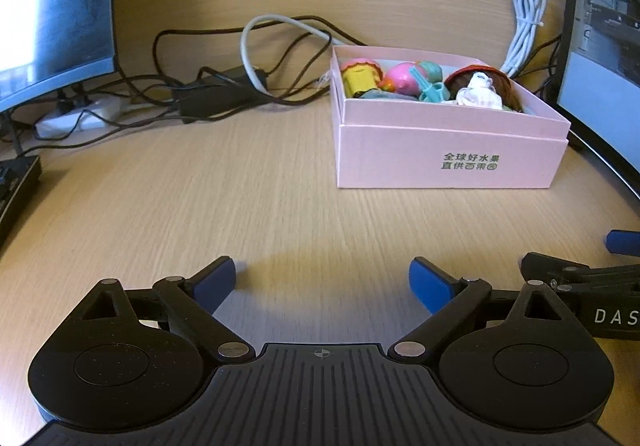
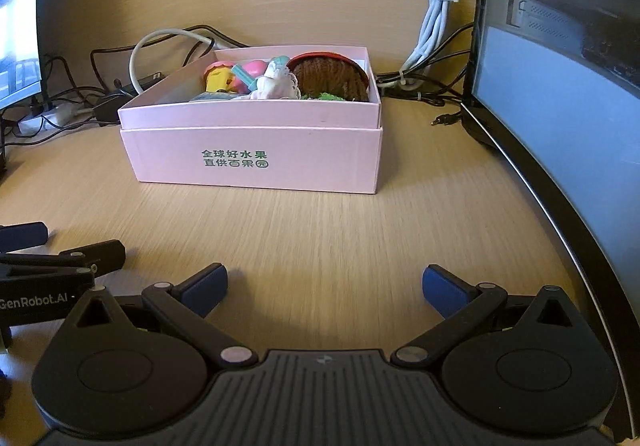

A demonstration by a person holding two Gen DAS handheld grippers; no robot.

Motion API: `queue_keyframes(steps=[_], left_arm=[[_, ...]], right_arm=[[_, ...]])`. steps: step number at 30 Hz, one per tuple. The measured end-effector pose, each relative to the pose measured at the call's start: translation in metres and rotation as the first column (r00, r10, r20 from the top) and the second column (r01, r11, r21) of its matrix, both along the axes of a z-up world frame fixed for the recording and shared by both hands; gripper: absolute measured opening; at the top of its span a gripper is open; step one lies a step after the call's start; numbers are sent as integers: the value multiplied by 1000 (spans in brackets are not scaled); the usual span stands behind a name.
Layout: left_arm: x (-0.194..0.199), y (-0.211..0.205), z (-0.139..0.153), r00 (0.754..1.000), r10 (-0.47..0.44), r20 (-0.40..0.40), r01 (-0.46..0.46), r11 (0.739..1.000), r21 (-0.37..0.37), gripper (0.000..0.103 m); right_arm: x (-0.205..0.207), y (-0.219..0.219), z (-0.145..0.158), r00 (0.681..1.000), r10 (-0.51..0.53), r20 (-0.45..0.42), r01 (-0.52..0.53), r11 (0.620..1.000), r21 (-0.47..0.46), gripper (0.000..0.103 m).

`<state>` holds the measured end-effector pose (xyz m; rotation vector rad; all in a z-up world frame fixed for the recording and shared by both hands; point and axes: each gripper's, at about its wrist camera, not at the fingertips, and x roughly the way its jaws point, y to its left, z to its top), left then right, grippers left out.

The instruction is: Organize objects

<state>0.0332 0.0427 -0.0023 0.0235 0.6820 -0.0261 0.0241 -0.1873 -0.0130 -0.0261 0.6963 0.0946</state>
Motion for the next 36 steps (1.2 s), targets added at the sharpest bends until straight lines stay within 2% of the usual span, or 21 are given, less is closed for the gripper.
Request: queue_keyframes(steps=[36], left_arm=[[-3,0,0,1000,5,-1,-5,1000,0,98]], right_arm=[[5,1,0,1000,-4,0,4,1000,1,103]])
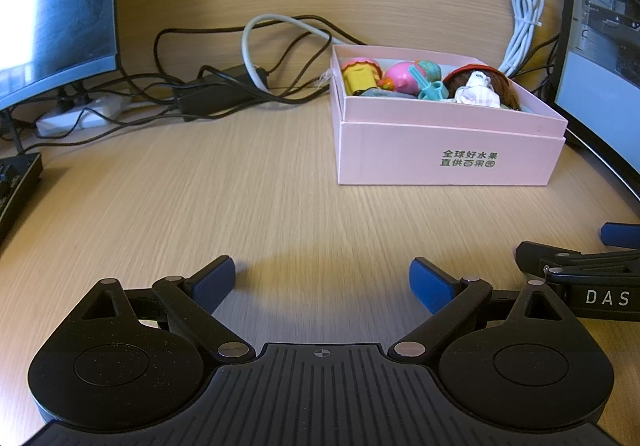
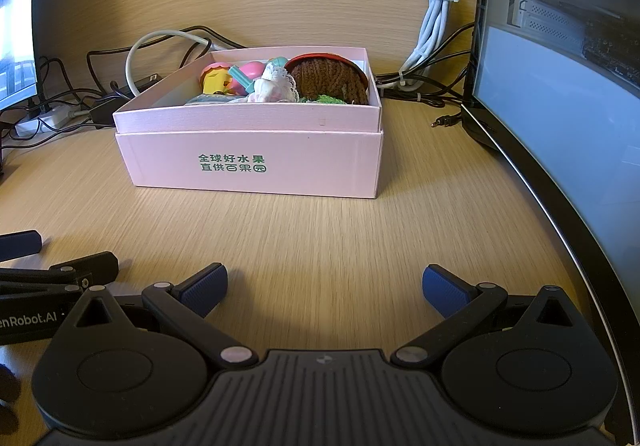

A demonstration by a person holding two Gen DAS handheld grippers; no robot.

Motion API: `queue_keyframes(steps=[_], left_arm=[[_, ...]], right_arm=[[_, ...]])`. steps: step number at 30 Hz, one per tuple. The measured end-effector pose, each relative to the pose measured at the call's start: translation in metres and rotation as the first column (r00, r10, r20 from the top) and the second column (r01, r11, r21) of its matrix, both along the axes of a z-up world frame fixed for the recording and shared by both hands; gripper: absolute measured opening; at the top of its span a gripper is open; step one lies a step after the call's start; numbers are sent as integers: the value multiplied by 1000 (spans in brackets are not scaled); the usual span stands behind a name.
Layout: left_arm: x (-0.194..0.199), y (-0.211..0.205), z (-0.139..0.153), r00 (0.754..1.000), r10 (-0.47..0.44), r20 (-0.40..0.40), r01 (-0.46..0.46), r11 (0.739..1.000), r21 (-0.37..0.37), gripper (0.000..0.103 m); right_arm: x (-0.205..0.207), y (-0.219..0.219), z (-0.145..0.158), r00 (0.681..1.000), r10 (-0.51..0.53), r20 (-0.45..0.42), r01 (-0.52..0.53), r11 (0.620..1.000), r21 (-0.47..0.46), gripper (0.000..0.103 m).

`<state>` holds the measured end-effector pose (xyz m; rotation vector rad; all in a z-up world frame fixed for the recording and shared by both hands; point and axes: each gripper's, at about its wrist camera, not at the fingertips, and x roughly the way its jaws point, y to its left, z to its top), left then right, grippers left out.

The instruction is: Organize objects

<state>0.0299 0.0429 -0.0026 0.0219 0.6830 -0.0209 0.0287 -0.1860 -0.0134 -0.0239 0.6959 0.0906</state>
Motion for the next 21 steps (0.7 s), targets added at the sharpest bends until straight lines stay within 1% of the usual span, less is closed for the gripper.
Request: queue_keyframes(steps=[5,21], left_arm=[[3,-1,0,1000,4,-3,-4,1000,1,99],[4,-1,0,1000,4,-3,-4,1000,1,99]], right_arm=[[0,0,0,1000,0,0,0,1000,0,103],[0,0,0,1000,0,0,0,1000,0,103]])
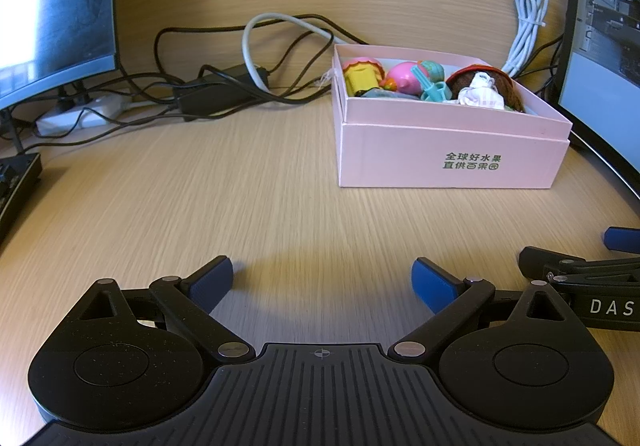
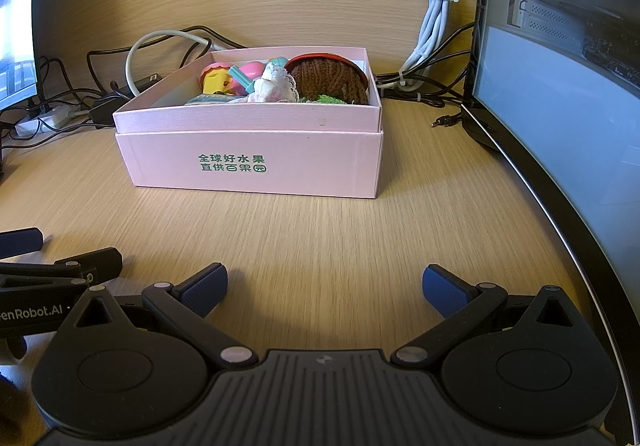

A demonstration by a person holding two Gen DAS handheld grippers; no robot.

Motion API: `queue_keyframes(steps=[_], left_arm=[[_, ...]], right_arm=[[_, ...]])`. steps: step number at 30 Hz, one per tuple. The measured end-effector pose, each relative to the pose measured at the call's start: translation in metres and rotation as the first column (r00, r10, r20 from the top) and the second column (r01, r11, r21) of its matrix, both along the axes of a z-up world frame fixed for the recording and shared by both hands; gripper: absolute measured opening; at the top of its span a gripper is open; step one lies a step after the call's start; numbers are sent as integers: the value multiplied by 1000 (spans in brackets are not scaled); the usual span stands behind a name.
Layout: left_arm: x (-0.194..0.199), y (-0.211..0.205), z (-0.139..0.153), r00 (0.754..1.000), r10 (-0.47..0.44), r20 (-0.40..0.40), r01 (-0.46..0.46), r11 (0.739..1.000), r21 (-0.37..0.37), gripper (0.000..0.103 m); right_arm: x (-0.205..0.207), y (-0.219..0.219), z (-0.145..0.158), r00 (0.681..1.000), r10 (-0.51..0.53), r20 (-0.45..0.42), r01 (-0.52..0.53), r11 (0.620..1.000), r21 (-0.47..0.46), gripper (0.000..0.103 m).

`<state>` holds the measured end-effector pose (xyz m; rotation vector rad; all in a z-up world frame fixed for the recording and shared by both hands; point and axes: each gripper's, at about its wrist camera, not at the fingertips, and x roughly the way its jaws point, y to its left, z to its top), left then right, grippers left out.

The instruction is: Organize objects

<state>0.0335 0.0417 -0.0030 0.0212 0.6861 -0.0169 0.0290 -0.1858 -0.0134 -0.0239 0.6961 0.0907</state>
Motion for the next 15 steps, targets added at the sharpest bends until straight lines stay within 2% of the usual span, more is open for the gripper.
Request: queue_keyframes(steps=[15], left_arm=[[1,-1,0,1000,3,0,-3,1000,2,100]], right_arm=[[0,1,0,1000,0,0,0,1000,0,103]])
